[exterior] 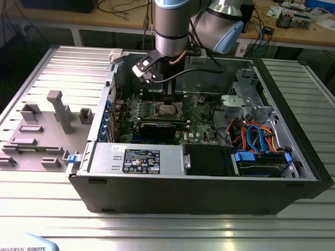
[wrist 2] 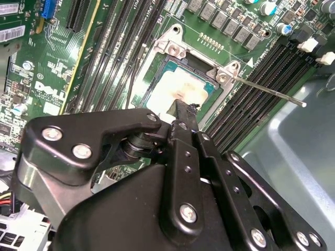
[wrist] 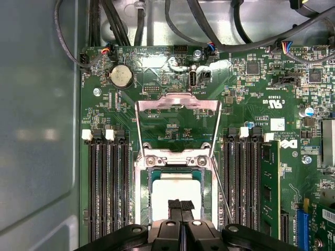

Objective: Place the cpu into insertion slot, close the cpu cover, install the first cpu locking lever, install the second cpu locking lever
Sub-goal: 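Close the cpu cover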

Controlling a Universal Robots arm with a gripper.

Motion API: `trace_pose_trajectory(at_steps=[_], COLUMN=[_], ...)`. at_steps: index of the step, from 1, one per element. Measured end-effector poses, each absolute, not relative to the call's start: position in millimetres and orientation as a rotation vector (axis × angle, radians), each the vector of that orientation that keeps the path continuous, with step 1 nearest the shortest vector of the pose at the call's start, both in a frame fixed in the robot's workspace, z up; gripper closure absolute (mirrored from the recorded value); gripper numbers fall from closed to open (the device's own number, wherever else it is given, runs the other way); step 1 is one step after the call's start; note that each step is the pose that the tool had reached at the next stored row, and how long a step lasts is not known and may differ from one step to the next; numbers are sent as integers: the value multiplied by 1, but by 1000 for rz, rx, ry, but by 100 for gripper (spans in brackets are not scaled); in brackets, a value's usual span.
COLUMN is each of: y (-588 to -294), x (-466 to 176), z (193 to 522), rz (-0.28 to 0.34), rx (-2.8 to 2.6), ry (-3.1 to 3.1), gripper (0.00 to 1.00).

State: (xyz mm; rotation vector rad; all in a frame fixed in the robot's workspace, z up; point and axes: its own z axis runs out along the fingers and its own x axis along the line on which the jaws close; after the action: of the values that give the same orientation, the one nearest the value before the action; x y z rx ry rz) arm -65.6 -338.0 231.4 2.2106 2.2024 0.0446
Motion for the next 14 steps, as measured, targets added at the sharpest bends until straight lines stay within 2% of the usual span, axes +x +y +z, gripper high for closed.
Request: trace_pose_trajectory(at_steps=[14], y=[-338], x=[-66], z=[236], rz=[42], rx=[2210], ry=[2202], gripper=[89])
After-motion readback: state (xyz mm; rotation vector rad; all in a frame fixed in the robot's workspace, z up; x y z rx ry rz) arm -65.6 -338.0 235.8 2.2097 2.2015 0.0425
